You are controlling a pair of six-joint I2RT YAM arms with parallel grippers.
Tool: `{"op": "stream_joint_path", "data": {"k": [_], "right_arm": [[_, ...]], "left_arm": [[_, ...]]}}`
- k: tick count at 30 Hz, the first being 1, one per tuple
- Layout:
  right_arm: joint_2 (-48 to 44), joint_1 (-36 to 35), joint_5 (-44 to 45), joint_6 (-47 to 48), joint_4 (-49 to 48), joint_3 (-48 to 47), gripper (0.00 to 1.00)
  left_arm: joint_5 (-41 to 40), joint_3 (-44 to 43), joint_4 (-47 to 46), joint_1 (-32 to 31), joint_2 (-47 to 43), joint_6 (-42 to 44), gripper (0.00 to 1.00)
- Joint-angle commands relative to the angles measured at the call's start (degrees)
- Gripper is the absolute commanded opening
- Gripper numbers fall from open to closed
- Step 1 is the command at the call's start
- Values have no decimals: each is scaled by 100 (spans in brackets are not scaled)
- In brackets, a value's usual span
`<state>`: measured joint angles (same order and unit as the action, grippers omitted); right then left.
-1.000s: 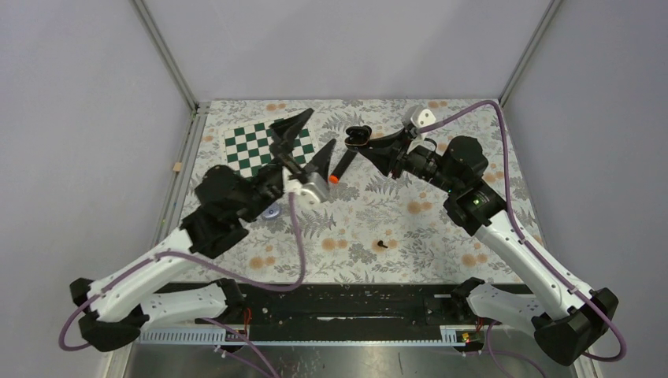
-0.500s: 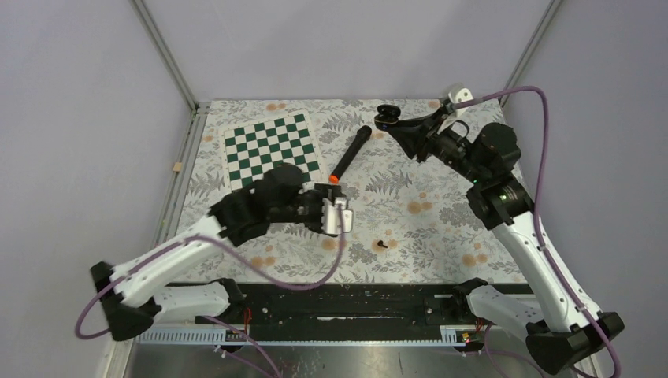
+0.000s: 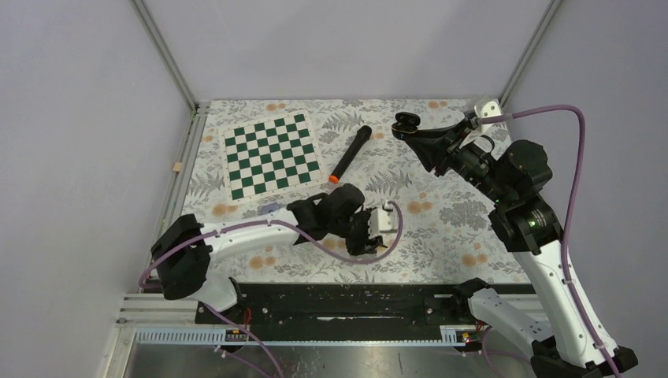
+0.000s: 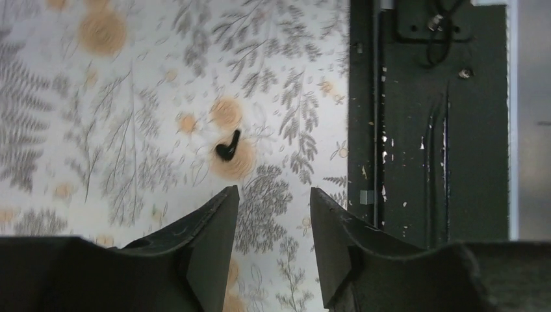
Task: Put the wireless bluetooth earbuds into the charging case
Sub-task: Pick up the earbud from the center of the board.
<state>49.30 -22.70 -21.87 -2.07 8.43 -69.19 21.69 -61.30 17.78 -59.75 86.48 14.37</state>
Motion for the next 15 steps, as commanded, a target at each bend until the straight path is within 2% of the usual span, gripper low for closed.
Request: {"op": "stream_joint_path", "data": {"k": [1, 4, 7, 15], "right_arm": [[-166, 29, 274, 143, 114, -84, 0], [-228, 29, 294, 180, 196, -82, 0], [-272, 36, 318, 172, 254, -46, 0], [-385, 37, 433, 140, 346, 68, 0]], "left_arm": [[918, 836, -1722, -149, -107, 2091, 46], [1054, 643, -1678, -145, 335, 3358, 40], [1186, 424, -1518, -147, 790, 4164, 38], [1299, -197, -960, -151, 1588, 4809, 40]]}}
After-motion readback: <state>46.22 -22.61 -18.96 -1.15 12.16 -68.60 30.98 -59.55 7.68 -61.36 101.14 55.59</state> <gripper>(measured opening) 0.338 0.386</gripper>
